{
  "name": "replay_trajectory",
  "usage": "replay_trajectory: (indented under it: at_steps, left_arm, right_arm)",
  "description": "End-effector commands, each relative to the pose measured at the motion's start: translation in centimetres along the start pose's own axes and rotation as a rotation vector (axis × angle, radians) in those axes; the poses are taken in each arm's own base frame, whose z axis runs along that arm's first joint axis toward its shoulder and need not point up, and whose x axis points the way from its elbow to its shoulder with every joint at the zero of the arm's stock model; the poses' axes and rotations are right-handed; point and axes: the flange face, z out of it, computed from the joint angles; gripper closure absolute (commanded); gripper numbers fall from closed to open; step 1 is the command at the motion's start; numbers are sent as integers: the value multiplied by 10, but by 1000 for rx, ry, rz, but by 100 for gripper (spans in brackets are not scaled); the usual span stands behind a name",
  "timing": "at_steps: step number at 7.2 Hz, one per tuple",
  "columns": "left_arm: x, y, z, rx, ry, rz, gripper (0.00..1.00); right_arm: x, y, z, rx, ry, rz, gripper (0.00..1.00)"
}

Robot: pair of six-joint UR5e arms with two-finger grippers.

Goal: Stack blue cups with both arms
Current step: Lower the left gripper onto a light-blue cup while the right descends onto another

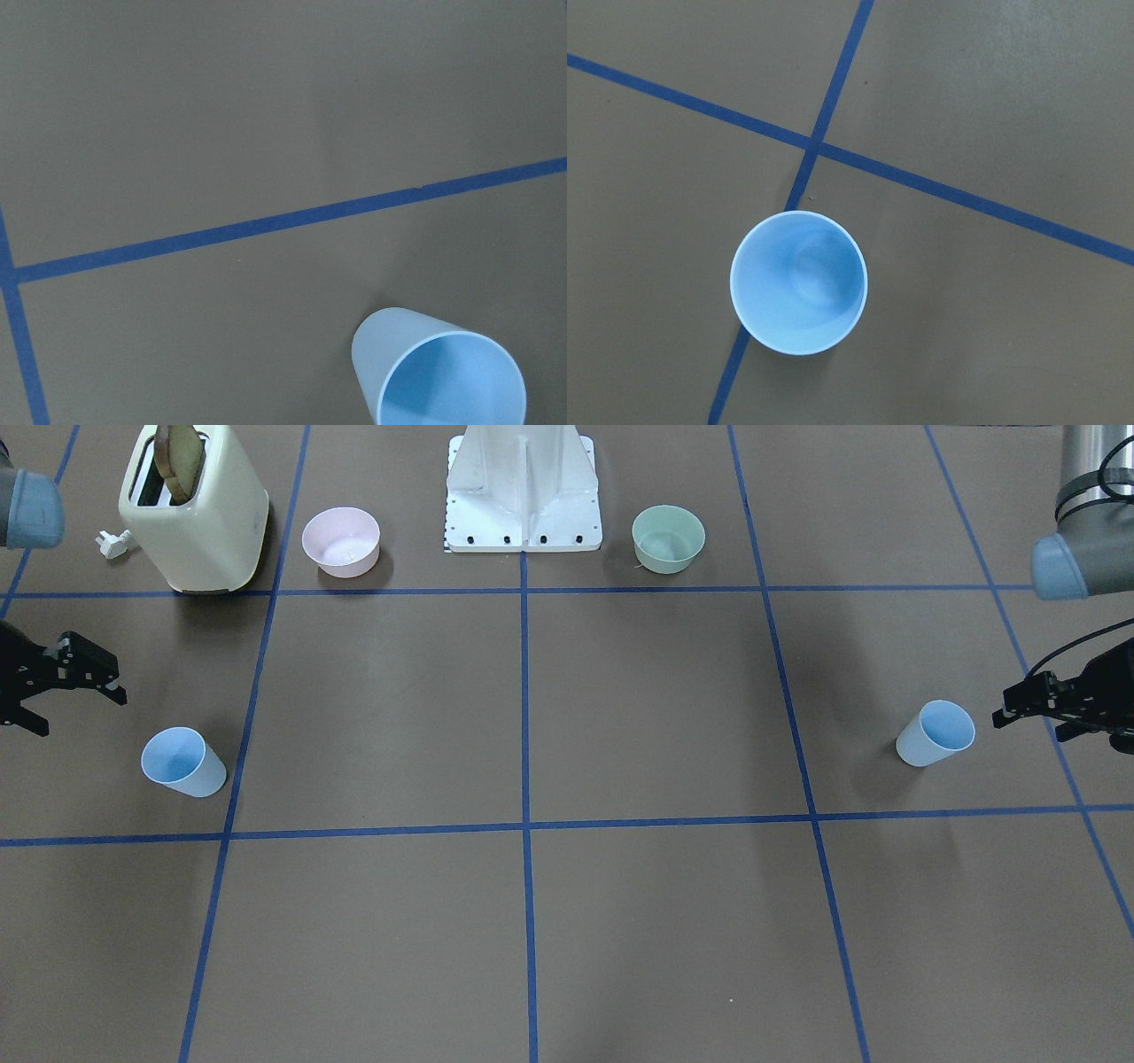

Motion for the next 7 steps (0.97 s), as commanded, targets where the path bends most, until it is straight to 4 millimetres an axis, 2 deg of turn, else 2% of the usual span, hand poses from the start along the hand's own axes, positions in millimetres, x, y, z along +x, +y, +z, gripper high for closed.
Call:
replay_trajectory:
  at_steps: [1,3,5,6,7]
  left_arm:
    - [6,1,23,7,16,-2,5]
    - [7,17,37,-6,24,10,6]
    - [11,21,45,-15,29,24,11]
    - [15,22,49,-25,38,34,18]
    - [16,29,56,-37,42,39,31]
  right_arm:
    - [-1,-9,4,0,5,-3,1]
    - [-1,-9,5,-2,4,0,1]
    - [0,-9,5,-3,4,0,1]
    - [0,-9,5,-3,4,0,1]
    - [-1,-10,7,-6,4,-1,1]
